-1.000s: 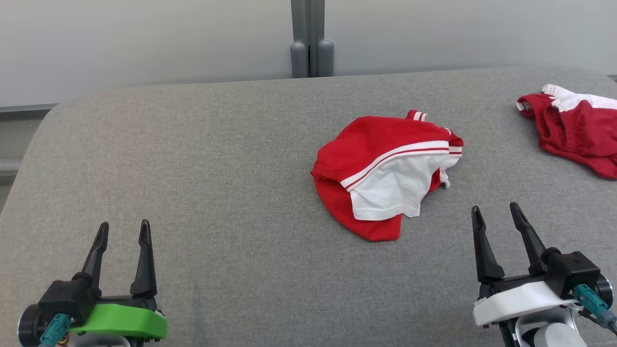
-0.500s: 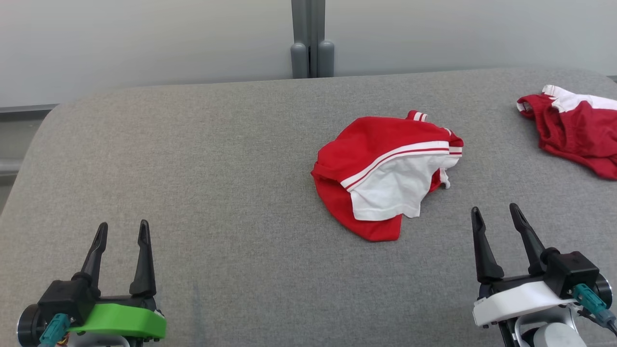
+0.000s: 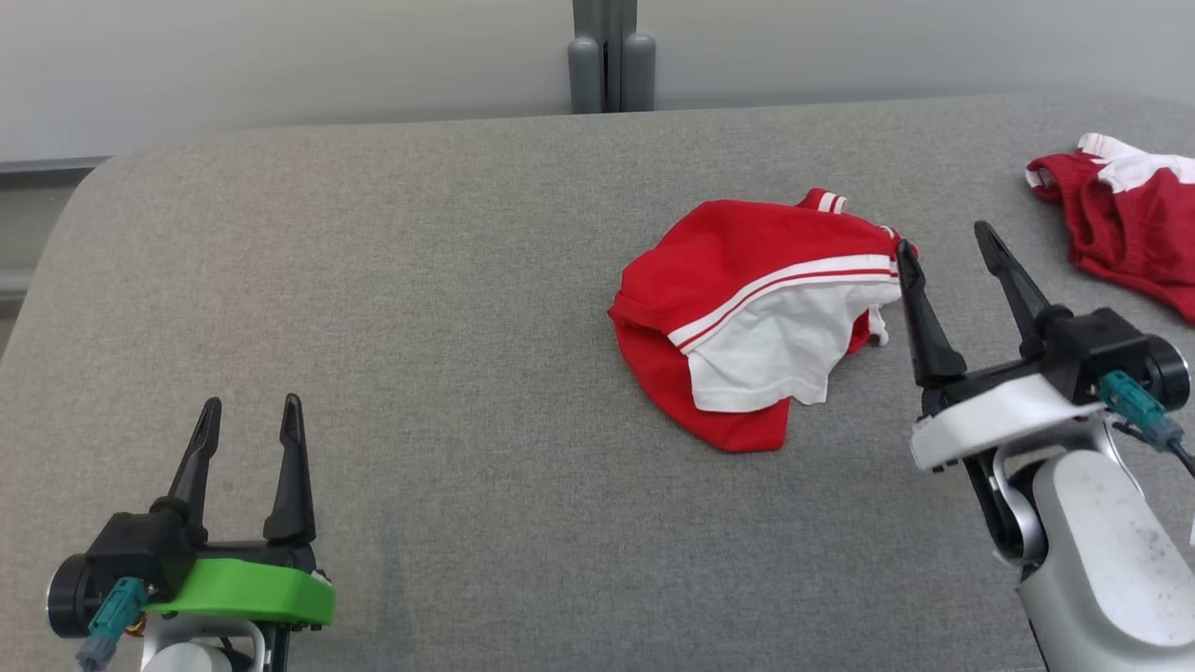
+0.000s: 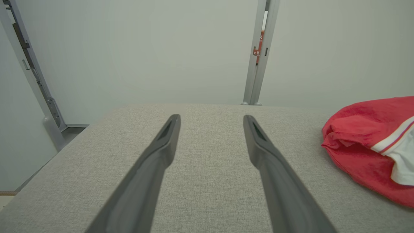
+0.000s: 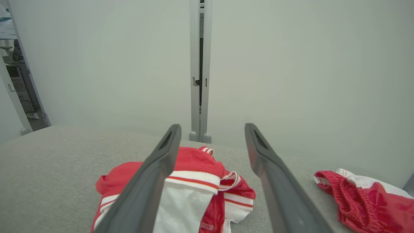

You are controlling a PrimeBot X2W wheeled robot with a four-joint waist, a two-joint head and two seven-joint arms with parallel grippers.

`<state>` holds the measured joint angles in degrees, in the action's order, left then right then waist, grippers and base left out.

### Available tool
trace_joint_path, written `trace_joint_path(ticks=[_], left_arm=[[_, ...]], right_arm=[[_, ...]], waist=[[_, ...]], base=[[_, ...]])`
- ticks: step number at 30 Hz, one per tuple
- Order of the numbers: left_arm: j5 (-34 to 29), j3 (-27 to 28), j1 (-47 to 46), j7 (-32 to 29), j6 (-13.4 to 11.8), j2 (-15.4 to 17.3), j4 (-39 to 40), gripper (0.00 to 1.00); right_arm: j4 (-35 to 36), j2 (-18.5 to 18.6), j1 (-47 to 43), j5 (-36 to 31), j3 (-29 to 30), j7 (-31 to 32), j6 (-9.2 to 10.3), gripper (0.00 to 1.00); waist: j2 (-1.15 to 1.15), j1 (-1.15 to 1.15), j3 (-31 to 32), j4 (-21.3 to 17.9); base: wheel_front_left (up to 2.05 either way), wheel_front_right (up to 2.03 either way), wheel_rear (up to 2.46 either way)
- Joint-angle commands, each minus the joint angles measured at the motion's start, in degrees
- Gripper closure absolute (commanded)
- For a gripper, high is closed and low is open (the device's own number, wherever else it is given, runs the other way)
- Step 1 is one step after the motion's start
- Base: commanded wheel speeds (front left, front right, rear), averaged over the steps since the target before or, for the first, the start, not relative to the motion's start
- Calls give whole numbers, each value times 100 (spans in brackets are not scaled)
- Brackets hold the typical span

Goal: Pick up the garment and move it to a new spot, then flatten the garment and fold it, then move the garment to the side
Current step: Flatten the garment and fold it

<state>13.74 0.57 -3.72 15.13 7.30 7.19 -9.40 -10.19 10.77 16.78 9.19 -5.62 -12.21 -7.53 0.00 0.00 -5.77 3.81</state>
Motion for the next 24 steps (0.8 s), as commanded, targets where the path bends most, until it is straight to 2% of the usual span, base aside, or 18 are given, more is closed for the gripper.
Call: trace_joint_path(ticks=[1,6,14,20,21,22,23,24], left_arm=[[-25,-7,-132,-2,20,-12,-15,0],[-37,-87,-259,-2,24,-44,-59,0],[-47,-185,-435,-2,26,-84,-124,0],[-14,-279,-538,-2,27,-77,-161,0],[-4,-284,-556,-2,27,-69,-173,0],[1,-290,-570,-2,25,-64,-182,0],[6,-302,-581,-2,23,-60,-196,0],[8,-310,-584,-2,23,-59,-207,0]], right_arm=[[-150,40,236,-25,-35,46,7,0],[-788,97,748,76,-120,187,7,0],[-1940,141,1219,347,-135,26,7,0],[-2689,-35,1396,1045,-202,-105,7,0],[-2823,-60,1426,1219,-230,-98,7,65],[-2925,-82,1460,1392,-234,-91,7,87],[-3062,-102,1492,1562,-262,-44,7,100],[-3151,-96,1526,1671,-300,-47,7,100]], waist=[[0,0,-132,75],[0,0,-288,178],[0,0,-510,341],[0,0,-619,465],[0,0,-629,479],[0,0,-636,490],[0,0,-639,507],[0,0,-640,520]], base=[[0,0,0],[0,0,0],[0,0,0],[0,0,0],[0,0,0],[0,0,0],[0,0,0],[0,0,0]])
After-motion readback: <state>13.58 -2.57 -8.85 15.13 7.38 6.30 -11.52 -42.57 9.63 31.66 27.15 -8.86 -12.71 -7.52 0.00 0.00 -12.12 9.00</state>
